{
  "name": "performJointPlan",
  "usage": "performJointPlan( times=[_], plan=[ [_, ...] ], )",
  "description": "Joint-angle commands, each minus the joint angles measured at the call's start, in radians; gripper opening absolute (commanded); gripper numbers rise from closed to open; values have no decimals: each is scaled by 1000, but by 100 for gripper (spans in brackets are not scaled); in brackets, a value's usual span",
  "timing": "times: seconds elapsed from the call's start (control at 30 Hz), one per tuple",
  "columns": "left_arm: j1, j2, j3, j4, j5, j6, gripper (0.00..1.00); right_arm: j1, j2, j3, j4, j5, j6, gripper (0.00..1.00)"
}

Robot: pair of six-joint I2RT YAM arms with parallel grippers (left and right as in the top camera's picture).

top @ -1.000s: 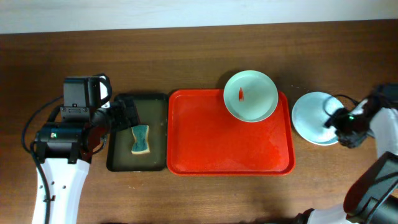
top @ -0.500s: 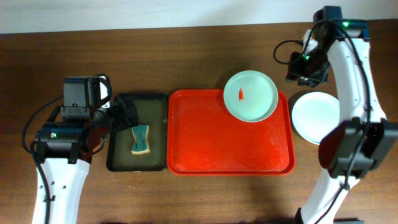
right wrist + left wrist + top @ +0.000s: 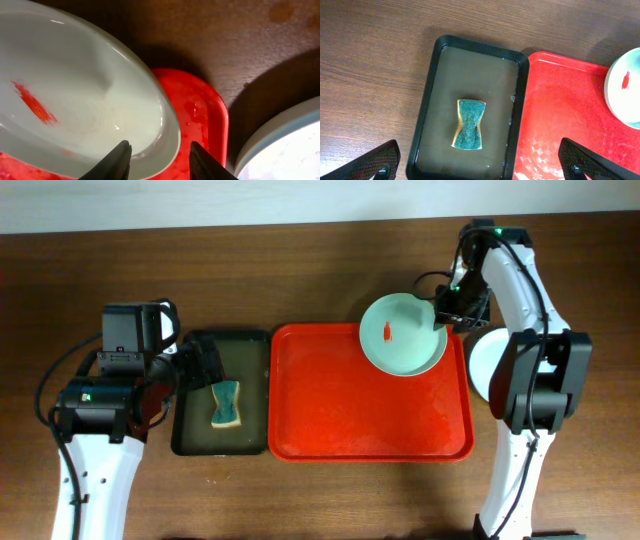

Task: Clean dirty plates on tray and stack at the side
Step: 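Release the plate and grasp the remaining pale green plate rim with the right gripper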

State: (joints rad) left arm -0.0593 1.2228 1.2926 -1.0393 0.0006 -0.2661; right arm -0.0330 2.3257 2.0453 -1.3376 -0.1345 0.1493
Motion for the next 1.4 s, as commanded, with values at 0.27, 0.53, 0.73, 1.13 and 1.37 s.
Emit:
performJointPlan(
  times=[0.27,0.53,0.73,1.13,1.37],
  plan=[
    [3,-5,7,1,0,-10,99,11,5,-84,50,68,-7,25],
    [3,-5,7,2,0,-10,99,26,-2,-117,70,60,-7,4],
    [3,-5,7,1,0,-10,99,53,-29,-84,-138,-77,-7,5],
    [3,-5,7,1,0,-10,99,303,-29,-251,-164,-146,55,4],
    [3,-5,7,1,0,-10,99,345,-29,-278,-129,-144,68,34]
  ],
)
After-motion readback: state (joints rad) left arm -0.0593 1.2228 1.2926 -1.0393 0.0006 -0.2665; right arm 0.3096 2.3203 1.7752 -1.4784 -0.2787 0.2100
